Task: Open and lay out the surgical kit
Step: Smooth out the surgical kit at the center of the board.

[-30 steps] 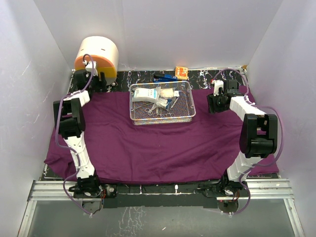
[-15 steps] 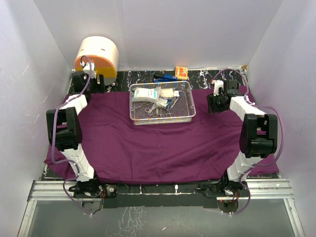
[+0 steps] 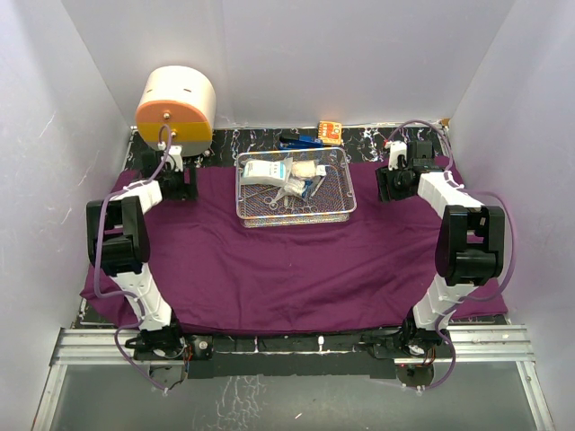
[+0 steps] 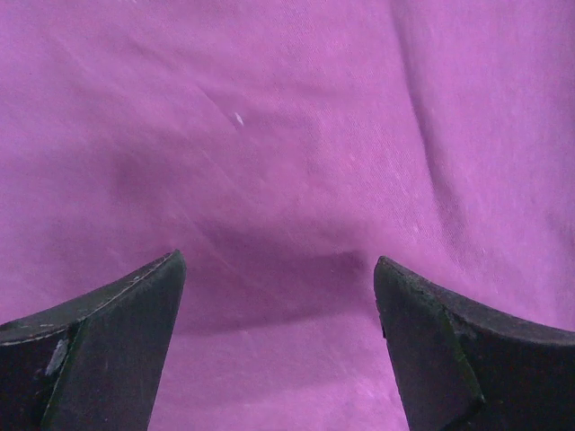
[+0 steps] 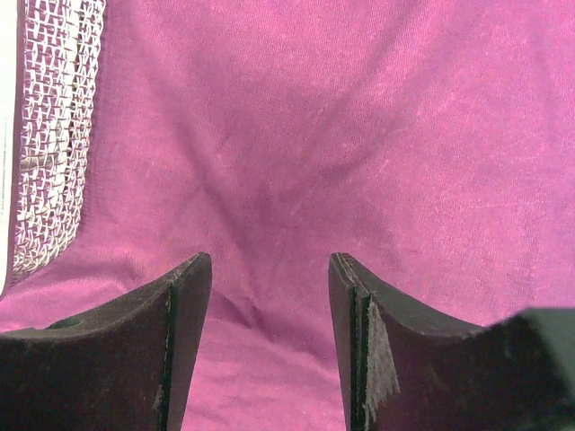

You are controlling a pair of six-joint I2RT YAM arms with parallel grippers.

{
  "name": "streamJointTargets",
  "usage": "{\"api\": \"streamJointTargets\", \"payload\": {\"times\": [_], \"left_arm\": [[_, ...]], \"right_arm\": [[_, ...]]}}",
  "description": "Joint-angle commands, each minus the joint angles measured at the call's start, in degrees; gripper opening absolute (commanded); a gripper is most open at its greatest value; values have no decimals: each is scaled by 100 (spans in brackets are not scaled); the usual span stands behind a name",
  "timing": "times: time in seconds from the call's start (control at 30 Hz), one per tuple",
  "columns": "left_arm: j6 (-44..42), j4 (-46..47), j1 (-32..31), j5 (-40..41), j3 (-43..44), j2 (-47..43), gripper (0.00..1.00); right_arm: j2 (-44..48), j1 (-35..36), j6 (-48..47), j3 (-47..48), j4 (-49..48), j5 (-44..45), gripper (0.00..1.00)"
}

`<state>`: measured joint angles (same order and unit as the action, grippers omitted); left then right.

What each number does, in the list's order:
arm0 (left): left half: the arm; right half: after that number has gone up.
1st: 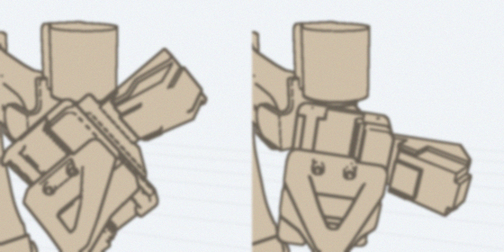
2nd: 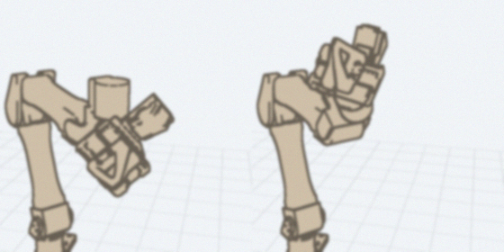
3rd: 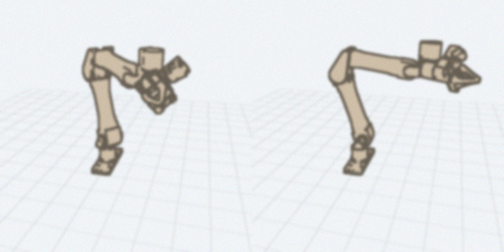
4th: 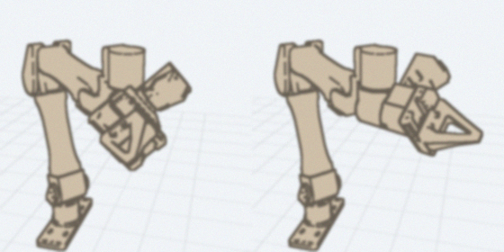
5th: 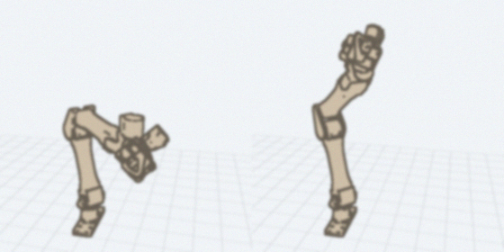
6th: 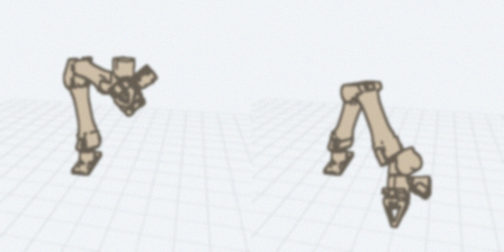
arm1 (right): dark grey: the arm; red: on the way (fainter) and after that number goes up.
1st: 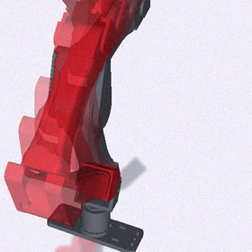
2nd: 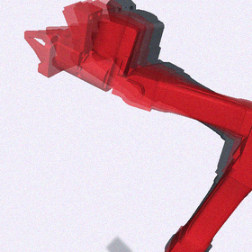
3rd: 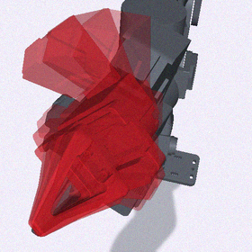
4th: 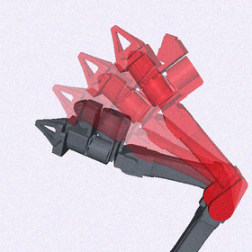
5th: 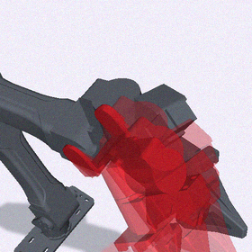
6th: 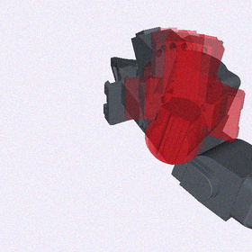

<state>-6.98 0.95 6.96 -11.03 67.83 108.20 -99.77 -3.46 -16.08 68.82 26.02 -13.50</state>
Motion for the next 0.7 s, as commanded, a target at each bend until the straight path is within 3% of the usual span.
{"api": "streamJointTargets", "payload": {"times": [0.0,0.23,0.67], "left_arm": [[-43,-447,-194,79,-99,-110,85],[53,-562,-229,212,-45,228,82],[128,-577,-458,164,-115,557,42]], "right_arm": [[36,28,78,98,-154,-115,53],[36,26,75,74,-150,-145,54],[36,21,15,0,-243,-9,54]]}}
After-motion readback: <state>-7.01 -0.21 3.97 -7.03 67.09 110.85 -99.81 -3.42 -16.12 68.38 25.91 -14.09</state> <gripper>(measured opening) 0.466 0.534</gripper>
